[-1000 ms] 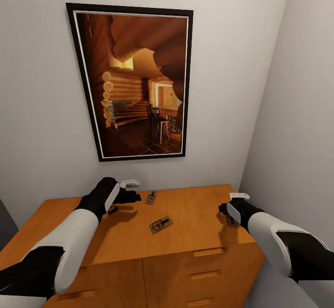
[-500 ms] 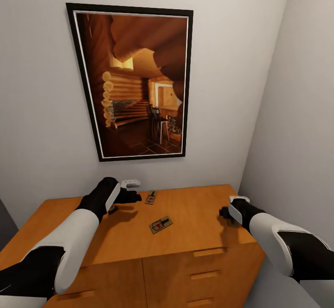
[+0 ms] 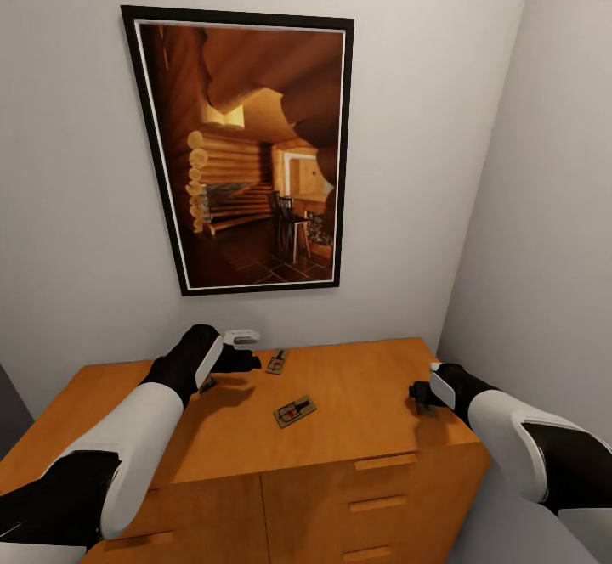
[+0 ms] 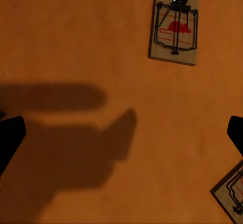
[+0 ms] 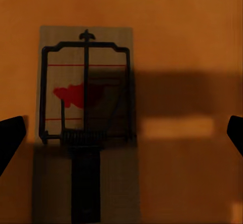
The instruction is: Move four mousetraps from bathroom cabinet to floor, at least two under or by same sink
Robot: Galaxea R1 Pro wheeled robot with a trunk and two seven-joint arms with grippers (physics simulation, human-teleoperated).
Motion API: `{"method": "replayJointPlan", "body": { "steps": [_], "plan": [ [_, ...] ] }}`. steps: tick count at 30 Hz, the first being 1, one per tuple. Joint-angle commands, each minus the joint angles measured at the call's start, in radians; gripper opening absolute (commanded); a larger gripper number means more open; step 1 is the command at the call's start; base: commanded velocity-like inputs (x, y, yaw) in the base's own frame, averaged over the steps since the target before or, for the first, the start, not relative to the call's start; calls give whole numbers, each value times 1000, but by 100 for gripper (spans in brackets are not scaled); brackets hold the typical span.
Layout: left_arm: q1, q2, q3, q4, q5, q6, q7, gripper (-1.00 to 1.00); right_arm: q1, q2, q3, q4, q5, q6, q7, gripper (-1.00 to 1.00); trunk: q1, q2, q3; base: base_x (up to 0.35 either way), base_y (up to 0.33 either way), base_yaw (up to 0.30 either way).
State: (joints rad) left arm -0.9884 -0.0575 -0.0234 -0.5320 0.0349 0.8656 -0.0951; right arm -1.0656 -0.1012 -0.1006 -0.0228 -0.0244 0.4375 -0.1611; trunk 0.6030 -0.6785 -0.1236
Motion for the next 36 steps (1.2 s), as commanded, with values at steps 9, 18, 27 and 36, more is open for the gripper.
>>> {"method": "replayJointPlan", "body": {
  "steps": [9, 18, 27, 36],
  "plan": [
    [-1, 1, -4, 1, 3, 4, 0, 100, -1, -1, -10, -2, -2, -1, -5, 100, 0, -1, -2, 0, 0, 0],
    [-1, 2, -4, 0, 3, 4, 0, 100, -1, 4, -11, -2, -2, -6, -5, 100, 0, -1, -2, 0, 0, 0],
    [-1, 1, -4, 0, 3, 4, 0, 100, -1, 10, -13, -2, -3, -6, -5, 100, 0, -1, -2, 0, 0, 0],
    [-1, 1, -4, 0, 3, 4, 0, 100, -1, 9, -13, -1, -4, 0, -6, 100, 0, -1, -2, 0, 0, 0]
  ]
}}
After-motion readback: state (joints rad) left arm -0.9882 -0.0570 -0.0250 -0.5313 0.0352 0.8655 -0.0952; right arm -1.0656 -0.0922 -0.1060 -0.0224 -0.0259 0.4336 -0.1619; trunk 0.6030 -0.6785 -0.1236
